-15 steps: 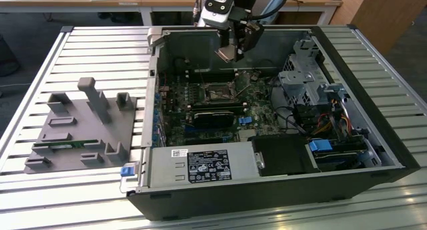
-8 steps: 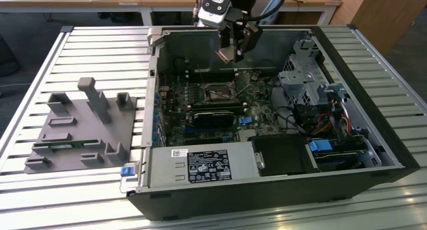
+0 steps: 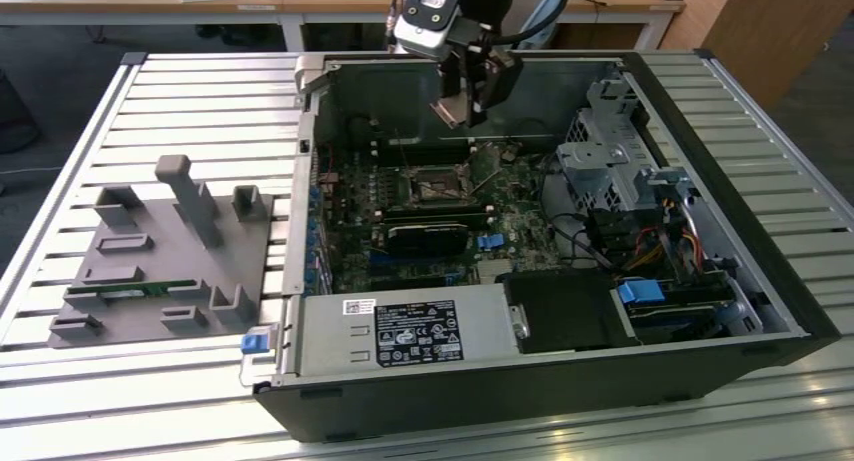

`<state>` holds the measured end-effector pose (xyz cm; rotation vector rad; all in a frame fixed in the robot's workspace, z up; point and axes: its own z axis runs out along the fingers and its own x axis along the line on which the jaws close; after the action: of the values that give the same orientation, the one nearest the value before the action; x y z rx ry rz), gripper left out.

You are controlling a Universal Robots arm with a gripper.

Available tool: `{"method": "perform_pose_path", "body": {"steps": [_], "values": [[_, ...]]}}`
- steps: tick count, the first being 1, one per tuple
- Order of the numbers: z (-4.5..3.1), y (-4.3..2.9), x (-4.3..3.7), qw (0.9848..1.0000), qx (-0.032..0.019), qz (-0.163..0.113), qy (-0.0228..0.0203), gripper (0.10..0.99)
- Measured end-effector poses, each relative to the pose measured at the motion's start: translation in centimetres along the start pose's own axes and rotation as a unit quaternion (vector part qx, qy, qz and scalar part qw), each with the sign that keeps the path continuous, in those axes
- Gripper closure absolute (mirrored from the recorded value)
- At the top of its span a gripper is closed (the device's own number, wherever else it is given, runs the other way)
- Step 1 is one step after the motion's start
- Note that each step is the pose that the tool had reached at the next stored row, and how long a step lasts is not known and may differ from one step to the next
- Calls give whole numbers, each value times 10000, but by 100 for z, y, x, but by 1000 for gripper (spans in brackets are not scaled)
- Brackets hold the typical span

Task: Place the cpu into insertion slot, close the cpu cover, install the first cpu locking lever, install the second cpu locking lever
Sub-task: 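Place the cpu into insertion slot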

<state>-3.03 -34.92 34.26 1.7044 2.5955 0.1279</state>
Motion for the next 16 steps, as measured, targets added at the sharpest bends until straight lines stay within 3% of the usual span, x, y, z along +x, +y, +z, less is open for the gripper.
{"method": "perform_pose_path", "body": {"steps": [6,16], "values": [[15,-1,-1,9993,-6,371,-32,545],[39,-3,-1,9992,-7,408,-36,545]]}}
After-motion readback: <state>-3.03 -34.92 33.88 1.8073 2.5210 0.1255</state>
